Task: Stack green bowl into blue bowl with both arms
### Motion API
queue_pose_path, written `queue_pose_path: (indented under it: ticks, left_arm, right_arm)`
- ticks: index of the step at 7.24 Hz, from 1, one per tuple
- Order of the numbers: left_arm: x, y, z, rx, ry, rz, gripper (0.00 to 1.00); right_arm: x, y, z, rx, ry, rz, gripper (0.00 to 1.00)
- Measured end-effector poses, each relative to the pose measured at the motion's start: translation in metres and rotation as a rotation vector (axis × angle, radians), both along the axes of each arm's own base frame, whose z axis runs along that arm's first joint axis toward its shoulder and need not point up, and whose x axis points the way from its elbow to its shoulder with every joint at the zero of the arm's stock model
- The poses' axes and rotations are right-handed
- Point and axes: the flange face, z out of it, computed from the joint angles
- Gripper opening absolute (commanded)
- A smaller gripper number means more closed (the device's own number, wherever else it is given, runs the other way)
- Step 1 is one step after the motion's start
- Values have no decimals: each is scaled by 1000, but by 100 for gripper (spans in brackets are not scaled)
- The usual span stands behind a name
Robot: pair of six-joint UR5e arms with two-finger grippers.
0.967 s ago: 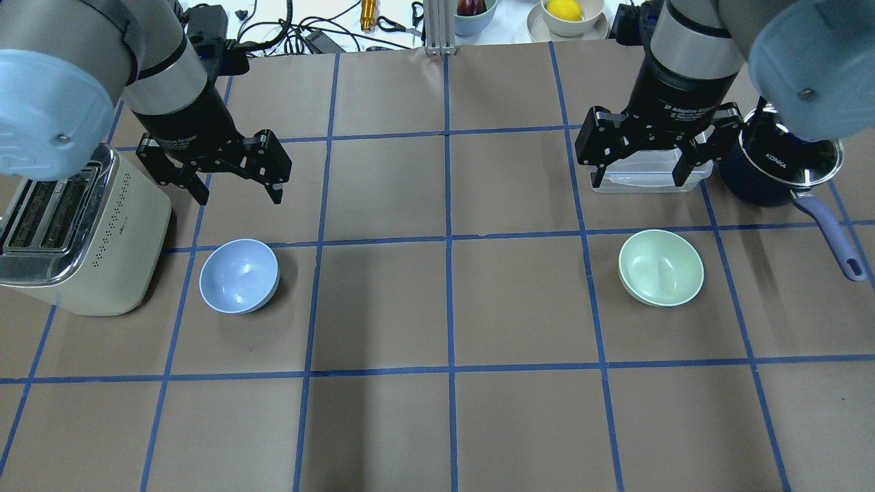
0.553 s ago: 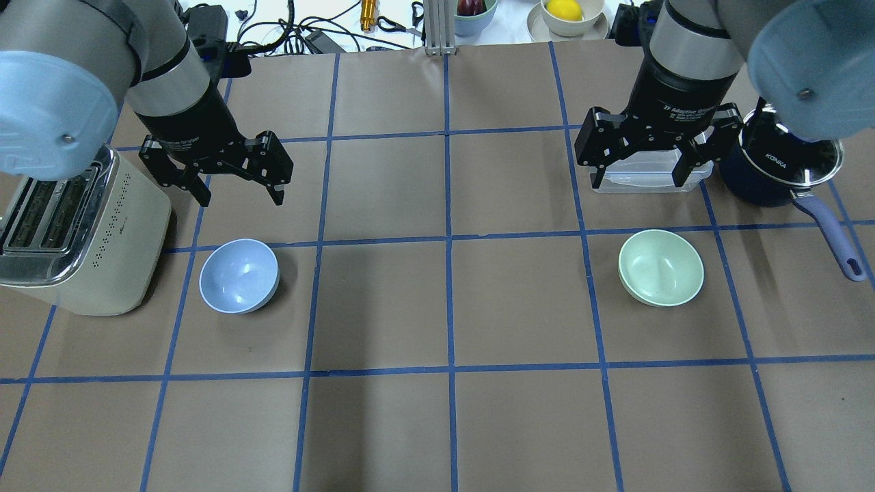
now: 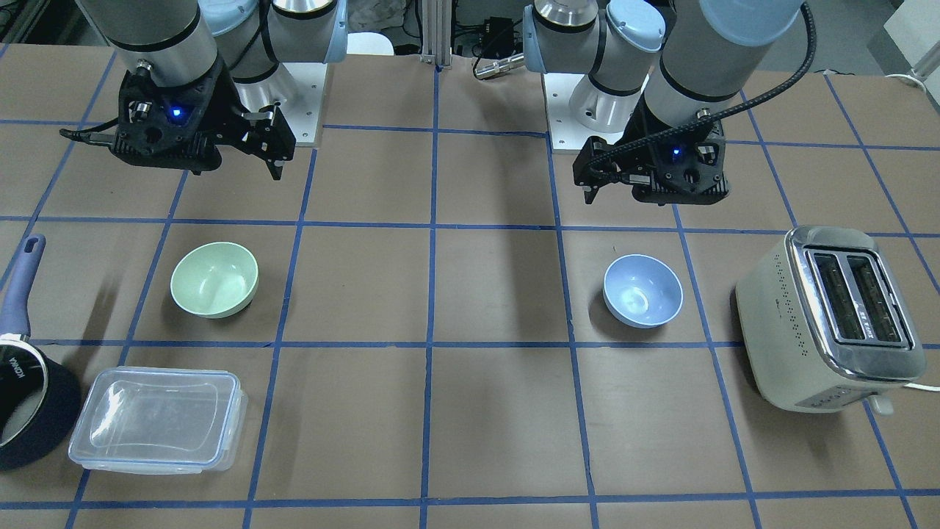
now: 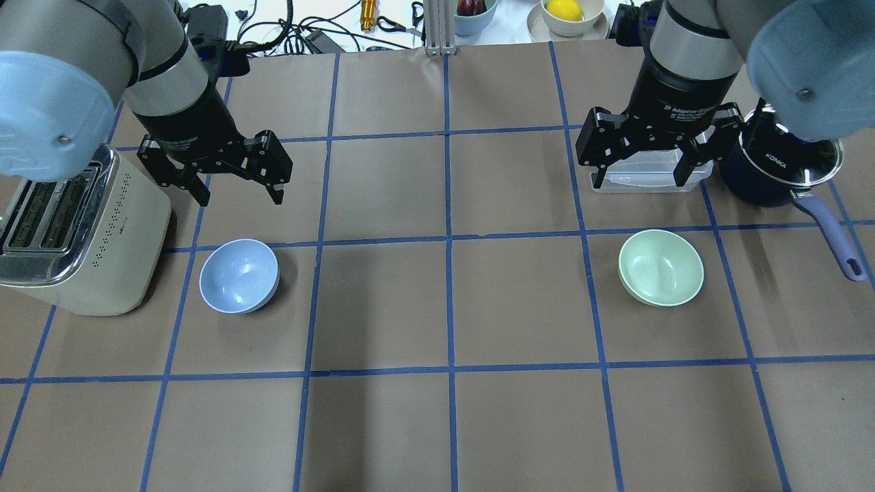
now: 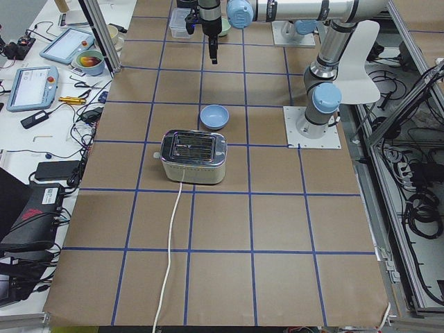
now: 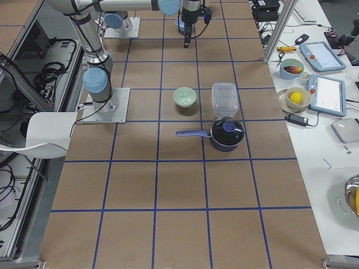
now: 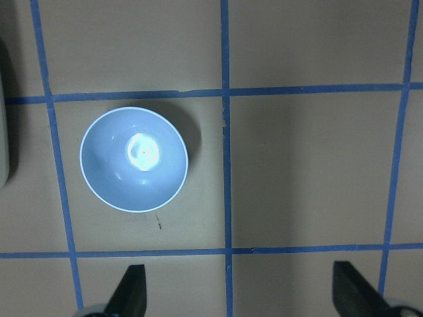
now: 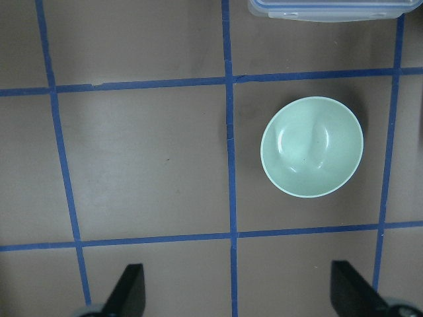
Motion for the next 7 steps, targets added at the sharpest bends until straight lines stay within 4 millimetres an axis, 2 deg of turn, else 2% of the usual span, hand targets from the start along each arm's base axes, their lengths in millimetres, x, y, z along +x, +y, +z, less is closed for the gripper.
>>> queue_pose_path:
  ticks: [2, 3, 4, 6, 7]
  left_arm:
    - [5, -4, -4, 2, 0, 2, 100]
    - [13, -10, -12, 3, 2, 2, 100]
    - [33, -19, -27, 1, 5, 12, 100]
    - [81, -30, -72, 12, 10, 80, 100]
    - [95, -31, -97, 22, 10, 101, 100]
  right_arm:
    - [0, 0, 0, 0, 1, 0, 100]
    - [0, -1, -1, 0, 2, 1, 100]
    - [0, -3, -3, 1, 3, 2, 100]
    - [0, -5, -5, 3, 3, 2, 100]
    - [0, -6, -7, 5, 3, 1, 100]
